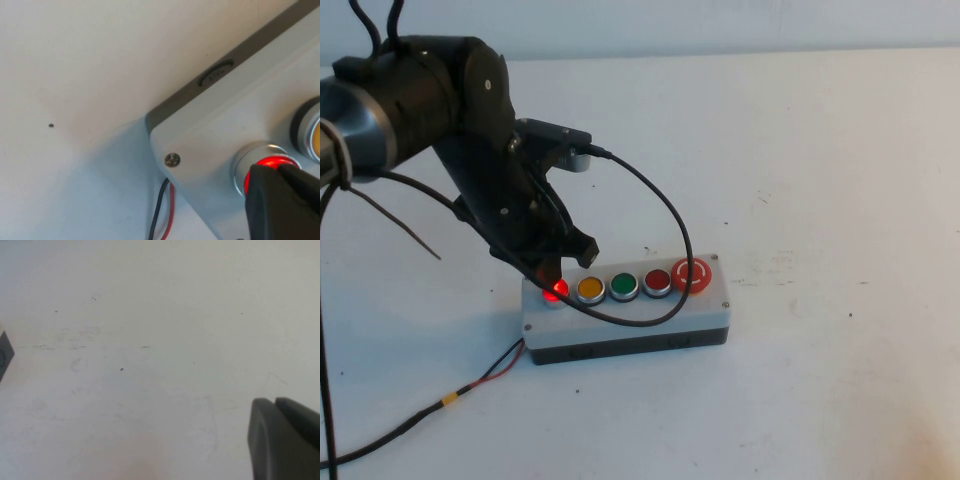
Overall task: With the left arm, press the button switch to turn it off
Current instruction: Press the button to turn off
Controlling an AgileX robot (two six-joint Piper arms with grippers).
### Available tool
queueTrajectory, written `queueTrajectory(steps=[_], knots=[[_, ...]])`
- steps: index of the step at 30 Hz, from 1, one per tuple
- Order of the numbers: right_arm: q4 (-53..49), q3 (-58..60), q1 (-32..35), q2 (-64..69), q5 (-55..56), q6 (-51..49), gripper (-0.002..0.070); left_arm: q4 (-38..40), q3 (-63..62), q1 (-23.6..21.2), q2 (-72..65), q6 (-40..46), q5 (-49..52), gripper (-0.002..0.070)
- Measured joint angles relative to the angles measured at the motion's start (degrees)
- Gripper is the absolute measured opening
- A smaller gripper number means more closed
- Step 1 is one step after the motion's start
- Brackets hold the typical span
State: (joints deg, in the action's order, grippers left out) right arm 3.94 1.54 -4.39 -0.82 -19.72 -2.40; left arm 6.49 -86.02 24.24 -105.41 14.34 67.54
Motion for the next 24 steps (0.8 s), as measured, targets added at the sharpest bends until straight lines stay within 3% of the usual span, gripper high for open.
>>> queueTrajectory(steps=[24], knots=[[0.0,0.0,0.0,0.0,0.0,0.0,-0.0016,-1.44,-1.31,0.0,-1.55,0.0,1.63,-0.0003]])
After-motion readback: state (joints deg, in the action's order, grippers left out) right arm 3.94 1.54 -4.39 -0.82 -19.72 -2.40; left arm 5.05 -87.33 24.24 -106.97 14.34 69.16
